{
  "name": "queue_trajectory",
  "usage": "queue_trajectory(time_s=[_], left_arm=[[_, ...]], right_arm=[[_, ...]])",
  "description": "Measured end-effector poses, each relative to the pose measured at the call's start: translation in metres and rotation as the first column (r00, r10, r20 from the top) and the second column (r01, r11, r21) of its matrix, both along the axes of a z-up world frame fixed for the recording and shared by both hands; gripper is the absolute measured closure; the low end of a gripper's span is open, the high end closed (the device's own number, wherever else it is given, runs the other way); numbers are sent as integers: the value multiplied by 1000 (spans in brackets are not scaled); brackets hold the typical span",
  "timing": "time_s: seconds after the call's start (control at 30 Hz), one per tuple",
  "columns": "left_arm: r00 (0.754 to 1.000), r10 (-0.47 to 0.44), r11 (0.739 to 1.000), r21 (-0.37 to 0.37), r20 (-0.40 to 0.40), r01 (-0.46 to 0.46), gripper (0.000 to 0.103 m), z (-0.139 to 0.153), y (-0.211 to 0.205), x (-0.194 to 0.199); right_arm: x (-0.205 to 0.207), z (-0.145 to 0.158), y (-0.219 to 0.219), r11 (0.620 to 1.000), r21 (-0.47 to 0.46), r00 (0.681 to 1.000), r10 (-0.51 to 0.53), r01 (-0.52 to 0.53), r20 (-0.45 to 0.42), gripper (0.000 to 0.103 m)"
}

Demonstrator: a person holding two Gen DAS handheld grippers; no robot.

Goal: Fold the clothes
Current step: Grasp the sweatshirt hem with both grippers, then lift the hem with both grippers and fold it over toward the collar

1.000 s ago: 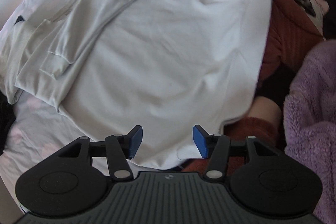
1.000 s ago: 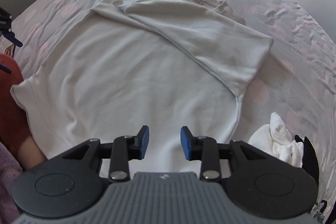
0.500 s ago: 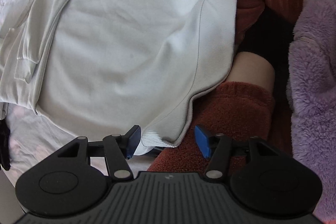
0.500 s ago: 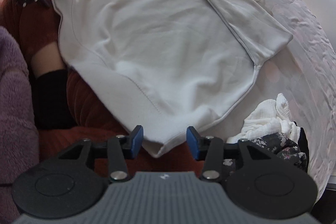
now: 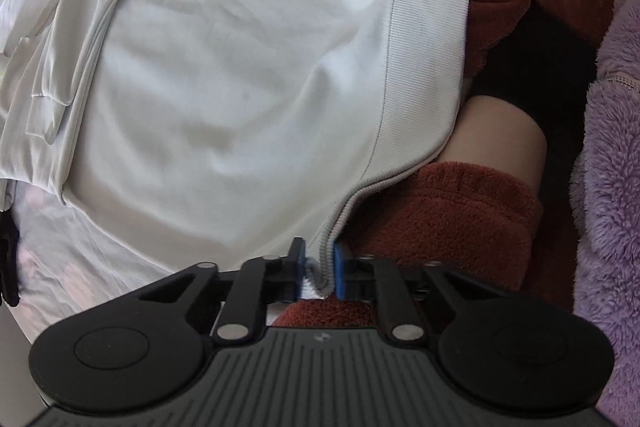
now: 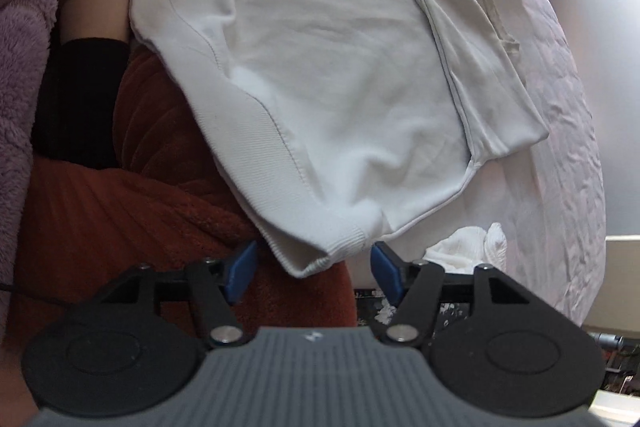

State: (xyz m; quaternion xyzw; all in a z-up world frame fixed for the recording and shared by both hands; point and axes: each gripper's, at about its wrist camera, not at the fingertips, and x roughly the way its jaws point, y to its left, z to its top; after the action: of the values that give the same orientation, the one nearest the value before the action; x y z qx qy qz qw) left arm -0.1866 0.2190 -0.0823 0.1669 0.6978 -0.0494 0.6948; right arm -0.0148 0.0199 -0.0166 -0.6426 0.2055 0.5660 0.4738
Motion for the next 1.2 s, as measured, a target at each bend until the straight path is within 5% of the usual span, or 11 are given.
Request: queue_trajectory(time_s=[0.1,0.17,0.23,0.3,0.43,0.6,0.87,1.2], left_arm=[[999,33,999,-5,28,-33,92,10,4,-5],[997,62,998,-6,53,-62,92,19,9,-10],[993,83,997,-3,89,-83,93,29,12,-17],[987,107,994,-1,122,-107,93,39,15,-25],[967,161,986,4,199,-166,93,61,24,-39],[912,218,970,29,347,-243,93,104,36,-46],[787,220,941,86,577,-327,93,180,41,-53],[718,200,945,63,667,-322,94,227,18,-83]], right_arm=[[-9,-7,1,997,0,997,72,-72,23,40],[-10,-10,4,997,1,997,78,-79,21,57],[-9,-10,6,998,4,998,62,-62,12,86],[-7,-9,6,999,12,999,47,-48,11,96],[-4,5,3,997,75,1000,-2,2,0,98],[6,38,-2,968,237,995,-94,84,34,98],[5,103,-11,857,499,977,-196,129,84,98],[-11,149,-38,801,583,967,-235,137,96,99]])
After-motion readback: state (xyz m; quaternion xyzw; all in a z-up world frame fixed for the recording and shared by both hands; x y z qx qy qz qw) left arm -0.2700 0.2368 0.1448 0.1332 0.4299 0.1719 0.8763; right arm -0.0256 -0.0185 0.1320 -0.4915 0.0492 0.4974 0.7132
